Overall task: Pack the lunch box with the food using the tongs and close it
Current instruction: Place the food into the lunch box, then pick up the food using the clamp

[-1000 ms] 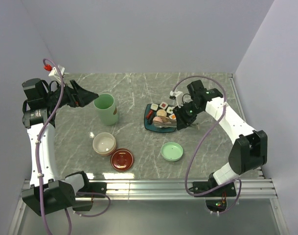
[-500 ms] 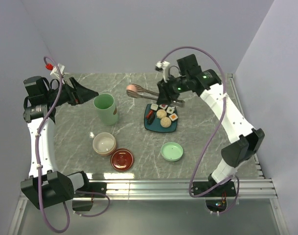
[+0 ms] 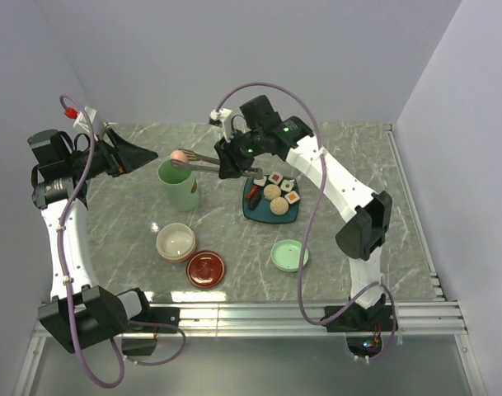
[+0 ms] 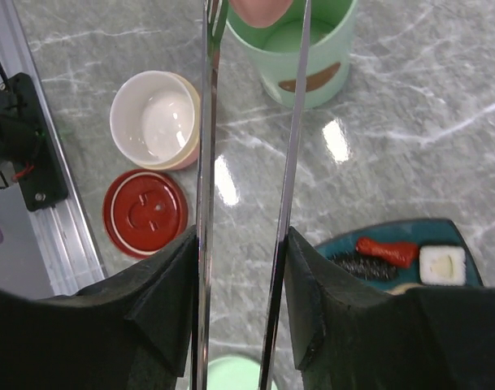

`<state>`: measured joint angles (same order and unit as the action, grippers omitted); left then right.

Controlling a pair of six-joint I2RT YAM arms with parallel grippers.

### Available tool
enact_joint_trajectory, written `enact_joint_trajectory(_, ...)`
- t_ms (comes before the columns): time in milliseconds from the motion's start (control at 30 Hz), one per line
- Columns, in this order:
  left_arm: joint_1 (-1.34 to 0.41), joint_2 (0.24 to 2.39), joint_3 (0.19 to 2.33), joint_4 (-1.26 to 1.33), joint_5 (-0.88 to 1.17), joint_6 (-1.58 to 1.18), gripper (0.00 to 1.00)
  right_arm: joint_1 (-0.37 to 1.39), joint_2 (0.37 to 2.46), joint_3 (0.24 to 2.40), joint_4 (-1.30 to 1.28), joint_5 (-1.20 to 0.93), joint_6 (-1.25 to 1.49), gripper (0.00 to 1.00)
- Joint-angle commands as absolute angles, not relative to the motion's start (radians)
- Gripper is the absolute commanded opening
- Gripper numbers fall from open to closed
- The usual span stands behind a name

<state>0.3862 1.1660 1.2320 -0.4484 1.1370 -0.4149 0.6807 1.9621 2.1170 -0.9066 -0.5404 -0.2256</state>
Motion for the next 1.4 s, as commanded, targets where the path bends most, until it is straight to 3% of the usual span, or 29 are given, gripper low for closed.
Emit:
enact_joint_trajectory(0, 0.399, 1.144, 1.247, -0.417, 1.187, -0.419, 0.99, 0.709, 1.982, 2.189, -0.838, -0.525, -0.196, 0.50)
enact_joint_trajectory(200, 0.405, 1.134, 1.256, -0.455, 1.184, -0.377, 0.99, 0.739, 2.037, 2.230, -0.828, -0.488, -0.189, 0.67)
enact_joint_trajectory(467, 0.408, 1.109, 1.253, -0.448, 1.187, -0.365, 0.99, 0.742, 1.962, 2.244, -0.857, -0.433, -0.190, 0.71)
enact_joint_trajectory(800, 0.408, 1.117, 1.275, -0.538, 1.149, -0.265, 0.99, 0.626, 1.651, 1.863, -0.956, -0.402, -0.298, 0.68)
enact_joint_trajectory(1067, 0.410, 1.098, 1.253, -0.514, 1.149, -0.261, 0.99, 0.390, 1.383, 1.456, -0.973, -0.382, -0.336, 0.65)
enact_joint_trajectory(1367, 0.408, 1.091, 1.244, -0.508, 1.155, -0.262, 0.99, 0.322, 1.261, 1.220, -0.943, -0.290, -0.394, 0.64)
